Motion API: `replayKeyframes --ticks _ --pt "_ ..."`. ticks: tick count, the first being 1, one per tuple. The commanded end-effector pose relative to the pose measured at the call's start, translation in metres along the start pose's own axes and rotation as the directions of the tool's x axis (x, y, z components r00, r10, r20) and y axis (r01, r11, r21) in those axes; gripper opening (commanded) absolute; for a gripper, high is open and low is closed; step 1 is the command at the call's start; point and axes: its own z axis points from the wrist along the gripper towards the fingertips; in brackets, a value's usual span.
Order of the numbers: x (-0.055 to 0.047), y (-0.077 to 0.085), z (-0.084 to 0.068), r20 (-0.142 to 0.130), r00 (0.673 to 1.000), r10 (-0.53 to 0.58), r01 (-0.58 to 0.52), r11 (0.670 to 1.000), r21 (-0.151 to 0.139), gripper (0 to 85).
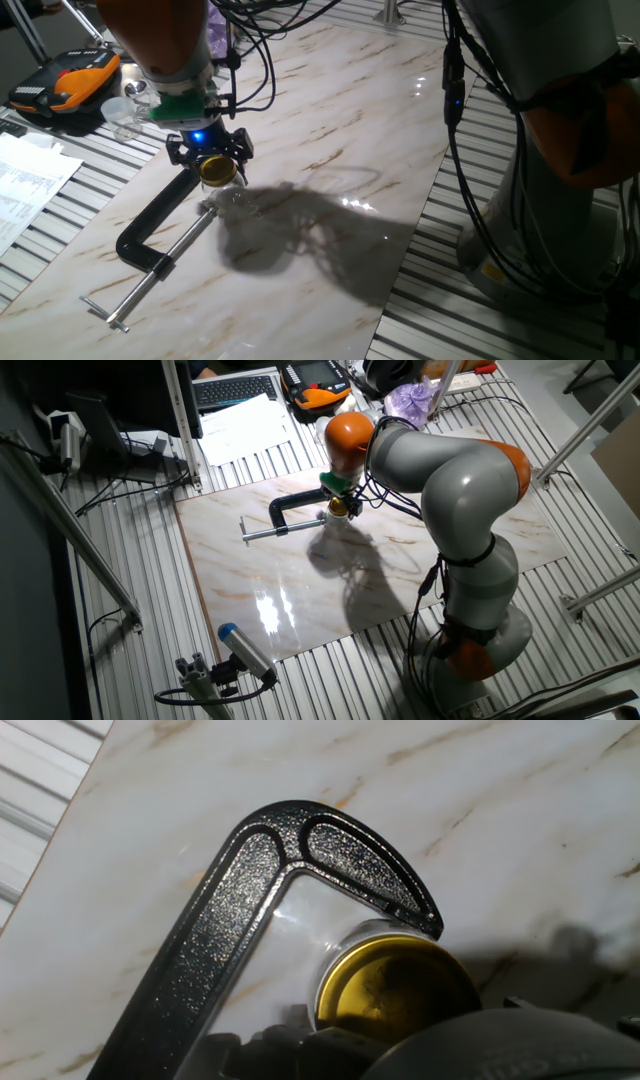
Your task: Screw the lid onto the jar
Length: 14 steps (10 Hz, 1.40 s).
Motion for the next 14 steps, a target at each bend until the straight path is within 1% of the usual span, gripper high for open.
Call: replayKeyframes --ticks 1,2,3,4,5,6,7,8,9,10,11,12,13,14 --pt "0.0 -0.001 -0.001 0.005 1.0 -0.012 0.012 1.0 0.005 85.0" --pt "0.0 -0.002 -0.001 0.018 0.999 -0.027 0.026 0.999 0.021 85.0" --pt "0.0 -0.003 -0.002 0.024 0.999 -0.046 0.046 0.999 0.025 85.0" --pt "-0.001 -0.005 -0.003 0.019 0.997 -0.075 0.075 0.997 0.019 85.0" --pt "-0.001 -0.007 -0.007 -0.017 0.995 -0.101 0.101 0.995 -0.026 85.0" --pt "-0.003 -0.009 -0.012 -0.048 0.993 -0.111 0.109 0.992 -0.057 85.0" --pt "-0.004 -0.009 -0.015 -0.053 0.992 -0.118 0.114 0.991 -0.062 85.0" --pt "-0.005 -0.008 -0.016 -0.052 0.992 -0.118 0.114 0.991 -0.062 85.0" --pt "-0.007 -0.007 -0.017 -0.058 0.99 -0.128 0.124 0.99 -0.072 85.0" --pt "-0.009 -0.006 -0.019 -0.06 0.982 -0.179 0.173 0.981 -0.089 85.0" --pt "-0.012 -0.004 -0.025 -0.065 0.959 -0.274 0.267 0.958 -0.109 85.0" --pt "-0.016 -0.003 -0.034 -0.069 0.911 -0.407 0.398 0.91 -0.12 68.0" --pt "-0.021 0.001 -0.048 -0.04 0.765 -0.643 0.638 0.765 -0.086 68.0" --pt "-0.022 0.006 -0.053 -0.02 0.641 -0.767 0.764 0.641 -0.071 68.0"
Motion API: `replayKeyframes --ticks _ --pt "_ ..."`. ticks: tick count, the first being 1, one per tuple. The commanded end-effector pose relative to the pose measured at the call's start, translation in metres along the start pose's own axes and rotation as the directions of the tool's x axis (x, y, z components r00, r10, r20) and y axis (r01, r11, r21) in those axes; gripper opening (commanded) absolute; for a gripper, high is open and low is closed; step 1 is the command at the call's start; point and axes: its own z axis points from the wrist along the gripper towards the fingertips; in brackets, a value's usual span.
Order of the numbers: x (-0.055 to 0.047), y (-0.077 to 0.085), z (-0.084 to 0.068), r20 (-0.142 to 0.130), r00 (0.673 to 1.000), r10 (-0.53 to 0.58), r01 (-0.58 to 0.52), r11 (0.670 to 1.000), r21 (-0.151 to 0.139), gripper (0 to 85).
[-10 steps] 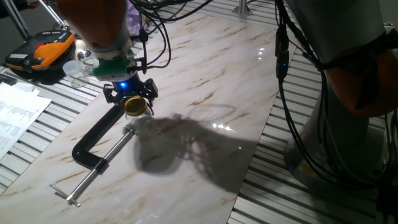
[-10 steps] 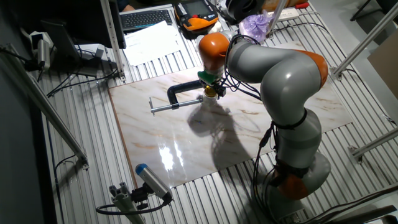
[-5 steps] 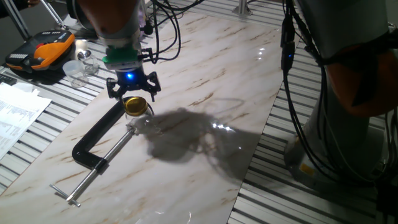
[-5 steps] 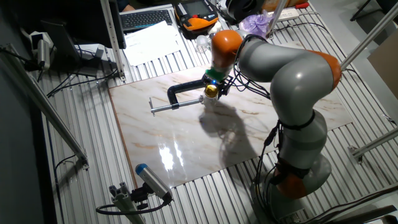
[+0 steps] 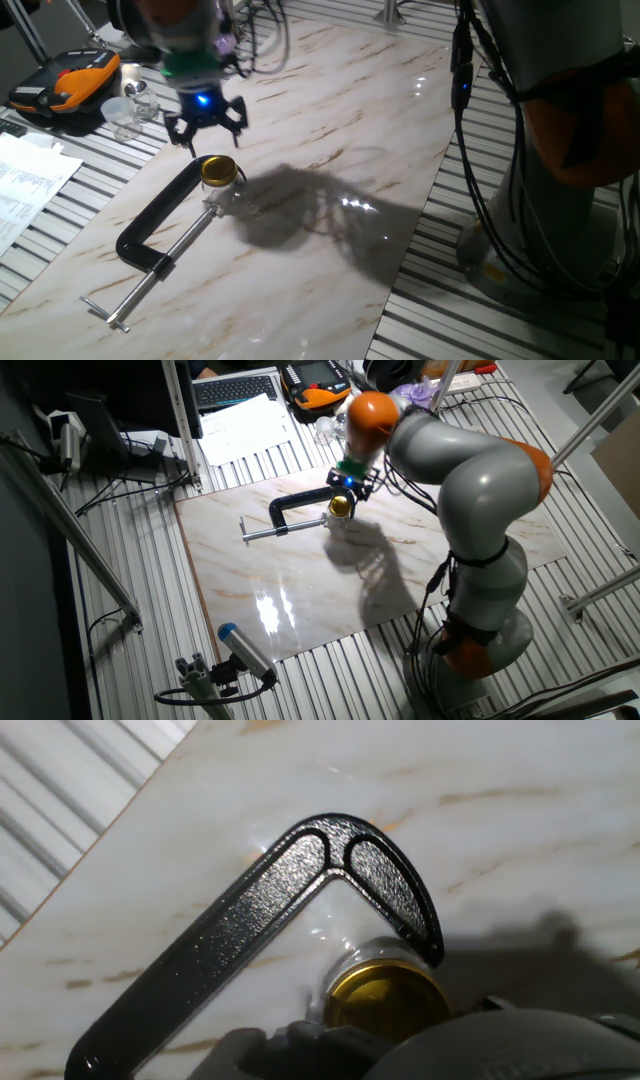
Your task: Screw the lid onto the jar
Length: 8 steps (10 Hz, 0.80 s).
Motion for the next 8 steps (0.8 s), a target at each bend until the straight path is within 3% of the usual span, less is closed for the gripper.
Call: replayKeyframes --ticks 1,2,3,4,5,6,7,8 --pt "0.002 0.005 0.0 0.016 0.786 -0.618 0.618 0.786 -0.003 51.0" --pt "0.005 0.011 0.003 0.035 0.718 -0.696 0.695 0.718 0.029 51.0" --pt "0.005 0.014 0.004 0.036 0.647 -0.762 0.761 0.648 0.032 51.0" --pt "0.002 0.014 0.005 0.019 0.568 -0.823 0.823 0.568 -0.008 34.0" --pt "0.002 0.015 0.006 0.006 0.55 -0.835 0.834 0.549 -0.046 34.0" --pt "0.003 0.016 0.006 0.005 0.54 -0.842 0.842 0.539 -0.027 34.0" --pt "0.005 0.016 0.006 0.015 0.508 -0.861 0.861 0.509 0.022 34.0" --pt "0.005 0.015 0.005 0.026 0.451 -0.892 0.89 0.451 0.064 34.0"
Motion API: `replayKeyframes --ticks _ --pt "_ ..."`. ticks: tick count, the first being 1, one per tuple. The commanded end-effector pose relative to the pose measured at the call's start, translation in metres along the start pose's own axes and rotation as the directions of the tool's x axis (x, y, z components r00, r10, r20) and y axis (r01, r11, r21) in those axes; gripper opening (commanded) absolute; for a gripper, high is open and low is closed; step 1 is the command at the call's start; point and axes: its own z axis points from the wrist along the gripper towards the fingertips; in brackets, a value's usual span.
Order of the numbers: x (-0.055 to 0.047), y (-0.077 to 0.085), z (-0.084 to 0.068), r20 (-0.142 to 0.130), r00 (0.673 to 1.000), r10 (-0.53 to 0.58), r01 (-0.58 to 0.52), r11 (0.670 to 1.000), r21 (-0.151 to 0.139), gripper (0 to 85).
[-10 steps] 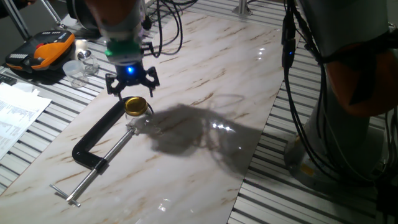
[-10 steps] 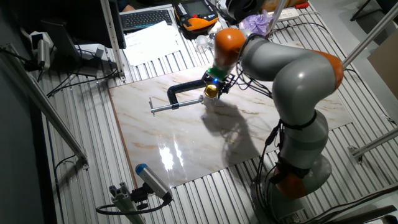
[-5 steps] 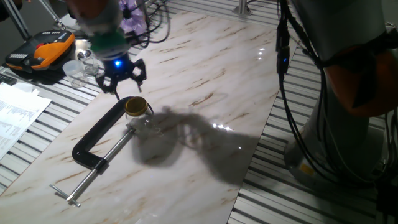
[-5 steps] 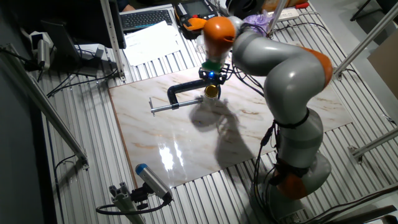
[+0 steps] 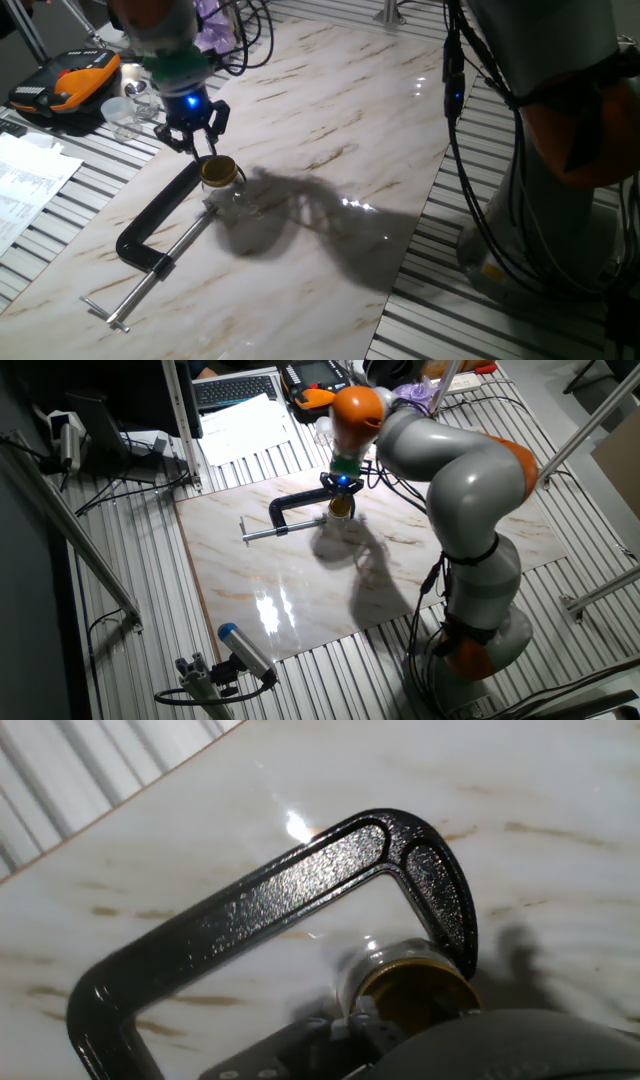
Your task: Screw the lid onto the jar
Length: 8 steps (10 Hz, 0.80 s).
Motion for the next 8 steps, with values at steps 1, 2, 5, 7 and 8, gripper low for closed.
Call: replayKeyframes --ticks 1,2,5,7,8 --pt "0.0 -0.001 -0.002 0.051 0.612 -0.789 0.788 0.614 0.048 34.0" --pt "0.002 -0.002 -0.003 0.041 0.609 -0.792 0.788 0.611 0.074 17.0" --pt "0.023 0.009 0.008 0.051 0.609 -0.791 0.79 0.611 0.038 0.0" --pt "0.017 0.002 0.002 0.061 0.61 -0.79 0.791 0.612 0.025 0.0" --pt "0.012 -0.004 -0.002 0.066 0.61 -0.79 0.792 0.611 0.001 0.0"
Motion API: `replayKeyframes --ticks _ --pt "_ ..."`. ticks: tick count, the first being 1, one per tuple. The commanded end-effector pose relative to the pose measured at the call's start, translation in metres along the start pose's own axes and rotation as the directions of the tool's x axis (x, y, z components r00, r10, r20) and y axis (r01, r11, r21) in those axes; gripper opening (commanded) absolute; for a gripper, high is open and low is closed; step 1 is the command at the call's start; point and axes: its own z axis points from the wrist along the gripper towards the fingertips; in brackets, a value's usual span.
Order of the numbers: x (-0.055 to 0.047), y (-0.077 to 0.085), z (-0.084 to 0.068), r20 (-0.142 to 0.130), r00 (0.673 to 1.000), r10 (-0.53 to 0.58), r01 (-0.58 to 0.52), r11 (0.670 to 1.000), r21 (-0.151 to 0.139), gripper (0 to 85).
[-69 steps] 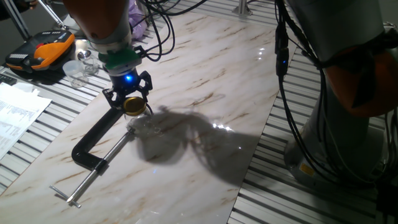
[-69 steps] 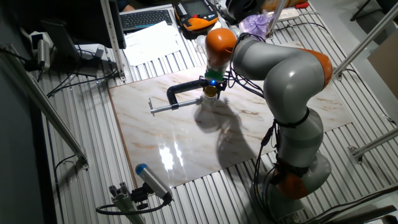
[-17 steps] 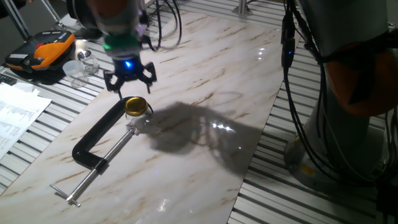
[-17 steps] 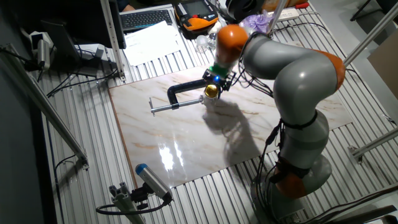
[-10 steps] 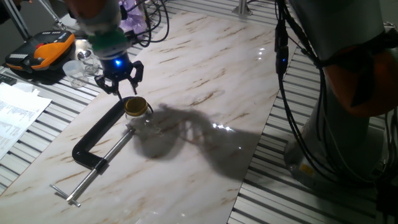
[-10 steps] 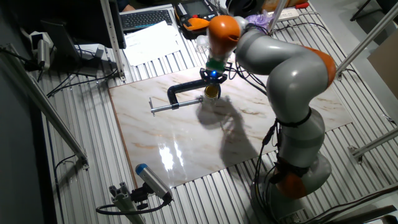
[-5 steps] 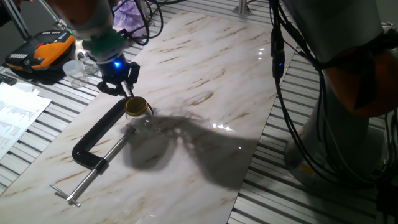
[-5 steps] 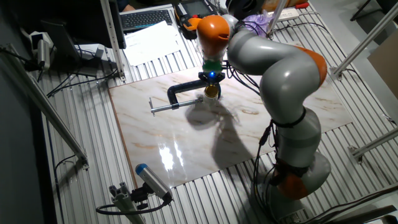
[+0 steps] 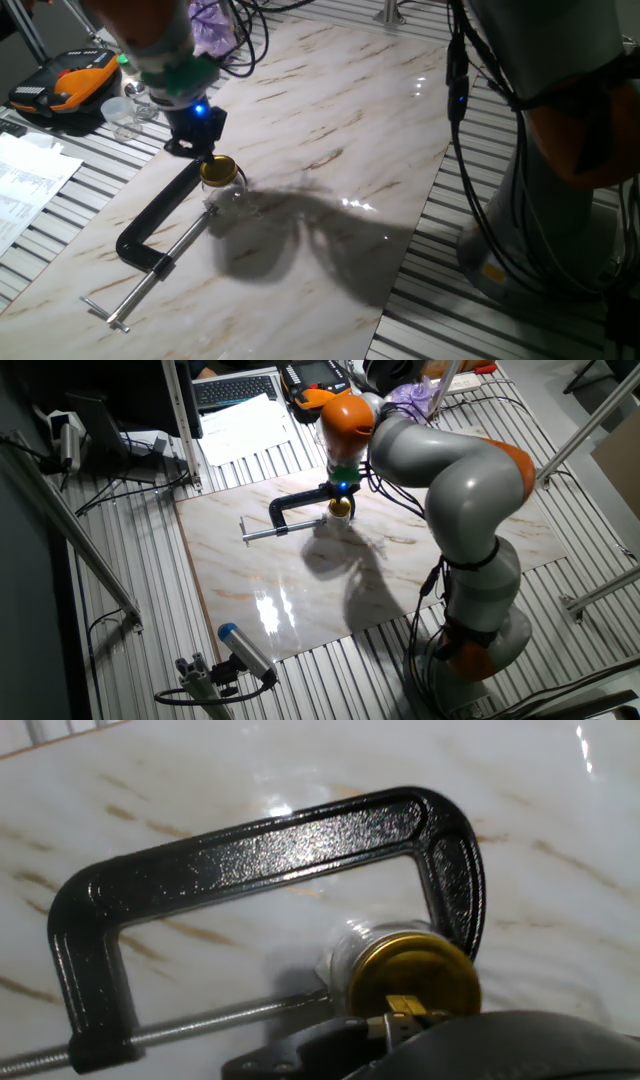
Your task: Screw the lid onto the jar
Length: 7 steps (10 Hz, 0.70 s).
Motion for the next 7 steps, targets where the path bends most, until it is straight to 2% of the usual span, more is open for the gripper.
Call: replayKeyframes --ticks 1,2,5,6,7 --pt "-0.001 -0.002 -0.003 0.039 0.805 -0.593 0.594 0.804 -0.039 0.0" --pt "-0.003 -0.004 -0.003 0.043 0.805 -0.592 0.593 0.805 -0.018 0.0" --pt "-0.007 -0.011 -0.004 0.055 0.804 -0.591 0.592 0.806 -0.001 0.0" --pt "-0.007 -0.012 -0.005 0.071 0.804 -0.59 0.592 0.806 -0.012 0.0" --pt "-0.007 -0.014 -0.005 0.083 0.804 -0.589 0.59 0.807 0.022 0.0"
